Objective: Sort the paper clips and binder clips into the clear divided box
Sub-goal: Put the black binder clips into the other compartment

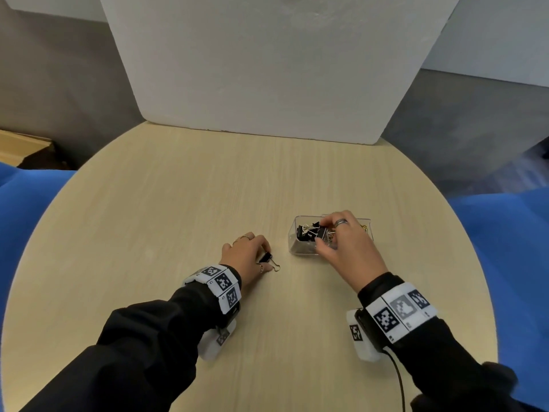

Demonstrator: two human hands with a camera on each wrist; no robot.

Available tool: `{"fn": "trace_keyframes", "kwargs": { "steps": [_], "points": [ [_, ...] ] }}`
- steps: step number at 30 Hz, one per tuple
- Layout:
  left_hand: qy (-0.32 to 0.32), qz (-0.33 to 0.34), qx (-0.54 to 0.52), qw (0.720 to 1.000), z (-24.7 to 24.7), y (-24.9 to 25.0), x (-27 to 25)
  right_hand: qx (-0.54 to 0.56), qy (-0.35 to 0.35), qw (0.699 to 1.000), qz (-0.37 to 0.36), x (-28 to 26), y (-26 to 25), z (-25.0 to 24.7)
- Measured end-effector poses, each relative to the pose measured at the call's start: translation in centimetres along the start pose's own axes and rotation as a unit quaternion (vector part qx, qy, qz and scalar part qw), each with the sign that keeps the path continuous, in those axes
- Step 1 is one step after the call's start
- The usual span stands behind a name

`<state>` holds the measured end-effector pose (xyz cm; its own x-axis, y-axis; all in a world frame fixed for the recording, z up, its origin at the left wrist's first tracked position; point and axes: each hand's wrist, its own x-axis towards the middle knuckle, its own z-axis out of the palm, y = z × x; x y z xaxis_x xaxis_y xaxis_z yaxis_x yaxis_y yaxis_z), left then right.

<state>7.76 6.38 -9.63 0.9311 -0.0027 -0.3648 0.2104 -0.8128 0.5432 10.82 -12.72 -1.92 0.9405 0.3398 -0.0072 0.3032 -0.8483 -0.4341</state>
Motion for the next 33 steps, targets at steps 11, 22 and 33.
{"fn": "trace_keyframes", "kwargs": {
  "steps": [11, 22, 33],
  "points": [
    [0.038, -0.012, -0.127, 0.991, -0.5, -0.2, -0.7, -0.012, -0.020, 0.999, -0.035, 1.7, -0.9, 1.5],
    [0.142, 0.091, -0.277, 0.946, -3.8, 3.4, -2.0, -0.106, -0.027, 0.994, -0.012, 0.4, 4.7, -0.6],
    [0.130, 0.135, -0.008, 0.982, -3.3, 7.5, 0.7, -0.079, -0.030, 0.996, -0.015, 1.0, 4.7, -0.9]
  ]
}}
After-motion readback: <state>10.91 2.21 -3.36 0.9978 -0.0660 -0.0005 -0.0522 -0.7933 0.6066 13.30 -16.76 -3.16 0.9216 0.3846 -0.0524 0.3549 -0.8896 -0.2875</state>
